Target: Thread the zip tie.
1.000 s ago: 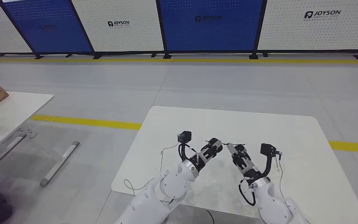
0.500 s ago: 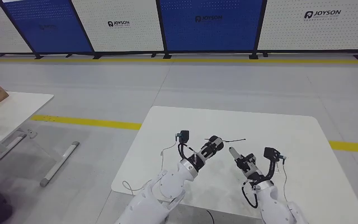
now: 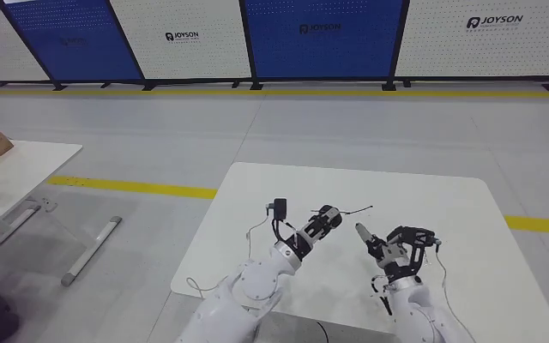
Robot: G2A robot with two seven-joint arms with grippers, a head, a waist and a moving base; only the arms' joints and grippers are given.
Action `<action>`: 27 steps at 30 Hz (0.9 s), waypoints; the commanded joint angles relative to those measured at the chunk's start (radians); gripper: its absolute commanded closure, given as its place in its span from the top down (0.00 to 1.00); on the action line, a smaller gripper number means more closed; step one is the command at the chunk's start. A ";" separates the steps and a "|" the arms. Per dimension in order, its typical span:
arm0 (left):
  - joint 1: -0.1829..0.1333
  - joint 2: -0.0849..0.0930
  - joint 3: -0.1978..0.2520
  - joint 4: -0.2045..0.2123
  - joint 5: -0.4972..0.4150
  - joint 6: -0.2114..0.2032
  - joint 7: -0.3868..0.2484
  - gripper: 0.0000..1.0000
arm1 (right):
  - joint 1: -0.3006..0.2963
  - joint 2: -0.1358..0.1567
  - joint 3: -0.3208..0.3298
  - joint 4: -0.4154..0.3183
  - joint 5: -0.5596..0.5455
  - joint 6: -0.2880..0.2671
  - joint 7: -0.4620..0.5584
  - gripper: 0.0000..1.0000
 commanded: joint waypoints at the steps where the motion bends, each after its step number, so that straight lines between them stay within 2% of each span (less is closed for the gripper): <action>1: 0.000 0.000 0.000 0.000 0.001 0.000 0.000 0.00 | 0.001 0.000 0.000 0.001 0.018 0.000 0.003 1.00; 7: 0.000 0.000 0.001 0.000 0.001 0.000 0.001 0.00 | 0.001 0.000 0.001 0.002 0.009 0.000 0.001 1.00; 10: 0.000 0.000 0.002 0.001 0.001 0.005 0.000 0.00 | 0.010 0.003 -0.003 0.012 -0.037 -0.028 0.028 1.00; 13: 0.002 0.000 0.000 -0.002 0.007 0.007 -0.003 0.00 | 0.019 0.011 0.024 0.005 -0.003 -0.106 0.106 1.00; 16: 0.006 0.002 -0.008 -0.012 0.008 0.006 0.000 0.00 | 0.011 0.020 0.077 -0.024 0.022 -0.146 0.144 1.00; 18: 0.008 0.002 -0.011 -0.016 0.008 0.005 0.002 0.00 | 0.006 0.033 0.108 -0.044 0.044 -0.241 0.257 1.00; 19: 0.009 0.002 -0.011 -0.018 0.008 0.006 0.003 0.00 | 0.004 0.038 0.128 -0.055 0.037 -0.260 0.290 1.00; 21: 0.010 0.002 -0.011 -0.019 0.009 0.006 0.005 0.00 | -0.003 0.045 0.158 -0.079 -0.031 -0.242 0.294 1.00; 27: 0.010 0.002 -0.011 -0.019 0.009 0.006 0.005 0.00 | -0.003 0.045 0.158 -0.079 -0.031 -0.242 0.294 1.00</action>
